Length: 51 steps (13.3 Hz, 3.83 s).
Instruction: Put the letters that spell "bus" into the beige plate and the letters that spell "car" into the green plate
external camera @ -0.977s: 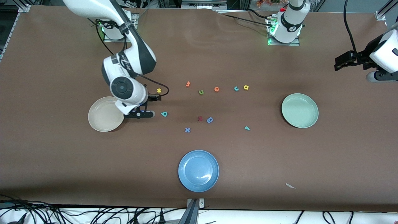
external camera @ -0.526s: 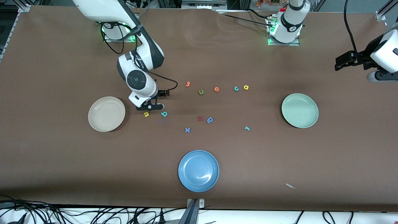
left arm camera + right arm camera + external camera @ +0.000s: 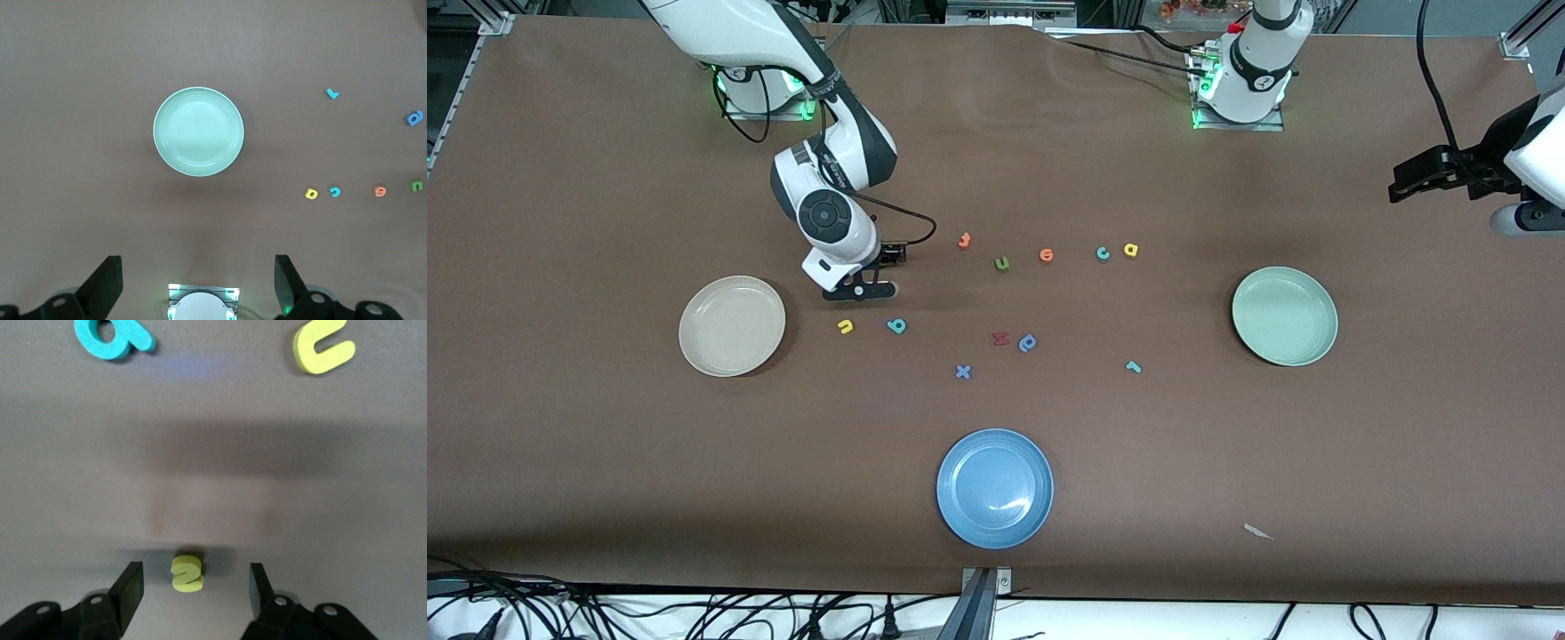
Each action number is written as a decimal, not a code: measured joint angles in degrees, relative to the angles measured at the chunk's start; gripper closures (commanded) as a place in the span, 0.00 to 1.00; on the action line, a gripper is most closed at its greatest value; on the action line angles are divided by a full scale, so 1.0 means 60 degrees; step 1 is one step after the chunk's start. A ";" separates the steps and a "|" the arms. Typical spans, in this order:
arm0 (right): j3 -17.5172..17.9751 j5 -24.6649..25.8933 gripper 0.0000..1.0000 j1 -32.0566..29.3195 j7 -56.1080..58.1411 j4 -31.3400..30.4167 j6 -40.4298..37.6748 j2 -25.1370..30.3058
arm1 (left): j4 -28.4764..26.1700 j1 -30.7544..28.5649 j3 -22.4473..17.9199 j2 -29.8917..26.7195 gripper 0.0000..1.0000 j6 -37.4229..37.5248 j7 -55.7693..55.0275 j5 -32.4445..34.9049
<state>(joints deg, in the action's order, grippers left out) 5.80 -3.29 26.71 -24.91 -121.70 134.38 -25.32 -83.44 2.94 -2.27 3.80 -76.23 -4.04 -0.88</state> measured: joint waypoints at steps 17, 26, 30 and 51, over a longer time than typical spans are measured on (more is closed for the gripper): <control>0.0286 0.0000 0.95 0.0011 -0.0152 -0.0770 0.0990 0.0146 | 0.0019 0.0081 0.0065 0.0048 0.00 -0.0102 0.0000 -0.0499; -0.0027 0.0001 0.99 -0.0002 -0.0513 -0.0078 -0.0476 0.0578 | -0.2083 0.0658 0.0432 0.0218 0.00 -0.1663 -0.0035 -0.0516; -0.1277 0.0008 0.99 -0.0026 0.0657 0.1298 -0.2969 0.0897 | -0.3417 0.0925 0.0593 0.0694 0.01 -0.3955 -0.0078 -0.0516; -0.3392 0.0564 0.01 -0.1390 0.5657 0.2077 -0.2032 -0.0768 | -0.3549 0.3176 0.0350 0.5625 0.10 -1.0977 -0.1601 -0.0933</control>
<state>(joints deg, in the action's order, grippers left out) -14.55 0.09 18.37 9.04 -109.24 122.18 -29.92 -104.73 21.99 -0.17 37.54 -142.09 -13.64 -6.47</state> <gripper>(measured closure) 0.493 0.035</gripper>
